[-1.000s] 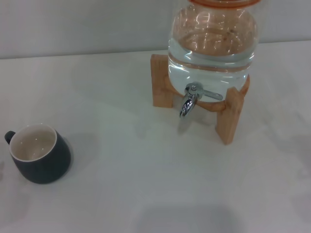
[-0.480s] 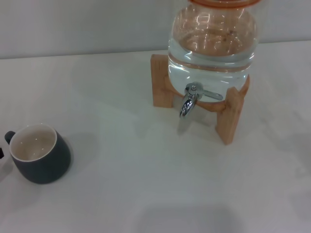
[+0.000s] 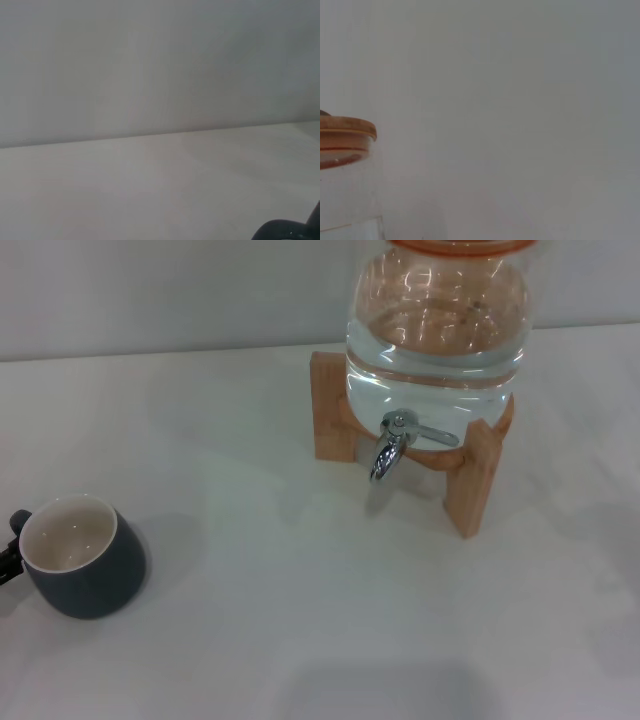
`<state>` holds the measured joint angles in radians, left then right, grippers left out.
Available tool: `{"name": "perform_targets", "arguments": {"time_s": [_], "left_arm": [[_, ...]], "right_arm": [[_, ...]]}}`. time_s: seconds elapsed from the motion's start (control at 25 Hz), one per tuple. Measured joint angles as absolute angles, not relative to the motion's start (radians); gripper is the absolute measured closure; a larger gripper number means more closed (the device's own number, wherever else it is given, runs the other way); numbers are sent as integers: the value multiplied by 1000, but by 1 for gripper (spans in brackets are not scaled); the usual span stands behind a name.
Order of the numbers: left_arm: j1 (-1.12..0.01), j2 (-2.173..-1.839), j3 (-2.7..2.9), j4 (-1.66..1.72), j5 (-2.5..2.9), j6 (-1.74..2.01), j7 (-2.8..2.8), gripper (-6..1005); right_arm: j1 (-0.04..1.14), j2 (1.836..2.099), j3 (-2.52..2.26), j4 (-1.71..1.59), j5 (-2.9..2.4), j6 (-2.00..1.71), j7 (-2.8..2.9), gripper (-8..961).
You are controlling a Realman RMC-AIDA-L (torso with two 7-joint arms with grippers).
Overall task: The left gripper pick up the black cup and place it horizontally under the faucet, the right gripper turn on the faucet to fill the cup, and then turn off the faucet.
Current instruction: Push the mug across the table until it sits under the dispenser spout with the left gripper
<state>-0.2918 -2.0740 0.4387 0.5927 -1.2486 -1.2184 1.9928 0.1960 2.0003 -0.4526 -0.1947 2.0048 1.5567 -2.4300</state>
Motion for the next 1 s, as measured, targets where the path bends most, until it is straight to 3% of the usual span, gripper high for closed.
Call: {"name": "perform_targets", "arguments": {"time_s": [1.0], "left_arm": [[-351,-2075,439,557,-1239,-1169,2026,155]], "right_arm": [[221,2000,-448,-195,2005,1534,-2430,112]]}}
